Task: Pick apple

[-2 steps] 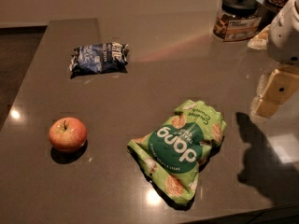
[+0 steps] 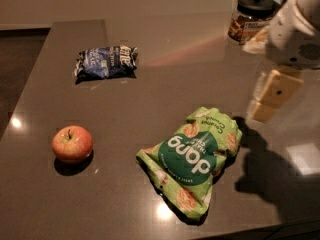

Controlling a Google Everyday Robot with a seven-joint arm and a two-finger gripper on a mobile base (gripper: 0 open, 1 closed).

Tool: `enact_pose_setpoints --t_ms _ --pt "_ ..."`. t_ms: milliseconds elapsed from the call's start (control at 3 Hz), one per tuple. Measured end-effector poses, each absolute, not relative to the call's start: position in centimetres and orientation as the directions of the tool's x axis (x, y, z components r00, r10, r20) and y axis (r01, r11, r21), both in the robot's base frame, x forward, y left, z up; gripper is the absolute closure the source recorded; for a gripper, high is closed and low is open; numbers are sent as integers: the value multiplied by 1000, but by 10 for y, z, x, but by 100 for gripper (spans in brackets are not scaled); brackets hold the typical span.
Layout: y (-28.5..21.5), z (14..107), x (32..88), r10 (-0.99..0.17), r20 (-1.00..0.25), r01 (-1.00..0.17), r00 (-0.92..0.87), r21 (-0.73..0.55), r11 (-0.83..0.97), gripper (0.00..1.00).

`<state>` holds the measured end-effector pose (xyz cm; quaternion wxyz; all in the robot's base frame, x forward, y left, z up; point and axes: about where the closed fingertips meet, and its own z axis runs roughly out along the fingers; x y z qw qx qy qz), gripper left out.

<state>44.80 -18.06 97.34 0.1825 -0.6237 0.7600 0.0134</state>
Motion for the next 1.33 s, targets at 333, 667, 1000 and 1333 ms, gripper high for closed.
enact_pose_setpoints --t_ms 333,667,1000,1333 --pt "-140 969 460 -913 -398 -971 -91 -166 169 0" --pt "-85 971 472 -867 -498 -983 -3 -157 94 0" --pt "-5 968 462 -820 -558 -985 130 -165 -44 0" --pt "42 955 447 -804 -559 -978 203 -159 -137 0"
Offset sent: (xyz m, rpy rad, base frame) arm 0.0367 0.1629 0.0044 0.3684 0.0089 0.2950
